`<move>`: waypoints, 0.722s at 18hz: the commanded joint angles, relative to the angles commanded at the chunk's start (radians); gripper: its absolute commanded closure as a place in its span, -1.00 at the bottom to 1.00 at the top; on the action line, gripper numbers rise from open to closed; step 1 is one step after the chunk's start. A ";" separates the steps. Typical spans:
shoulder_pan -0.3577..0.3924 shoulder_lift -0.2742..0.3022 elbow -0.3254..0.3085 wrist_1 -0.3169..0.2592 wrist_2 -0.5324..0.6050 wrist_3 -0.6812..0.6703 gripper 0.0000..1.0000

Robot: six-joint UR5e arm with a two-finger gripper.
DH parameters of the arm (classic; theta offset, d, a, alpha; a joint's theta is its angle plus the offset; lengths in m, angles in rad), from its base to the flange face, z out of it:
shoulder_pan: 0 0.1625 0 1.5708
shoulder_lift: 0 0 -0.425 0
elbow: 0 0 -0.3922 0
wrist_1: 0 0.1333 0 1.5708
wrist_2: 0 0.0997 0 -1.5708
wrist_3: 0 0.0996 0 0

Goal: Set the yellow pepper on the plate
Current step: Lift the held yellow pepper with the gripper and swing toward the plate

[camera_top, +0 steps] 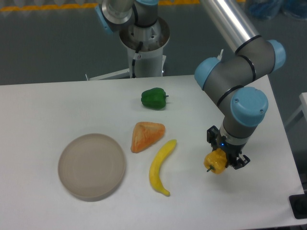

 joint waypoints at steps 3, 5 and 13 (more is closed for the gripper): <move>-0.002 0.005 0.000 0.000 -0.002 -0.002 0.65; -0.011 0.006 0.000 0.000 -0.008 -0.018 0.65; -0.109 0.003 0.011 -0.002 -0.003 -0.158 0.65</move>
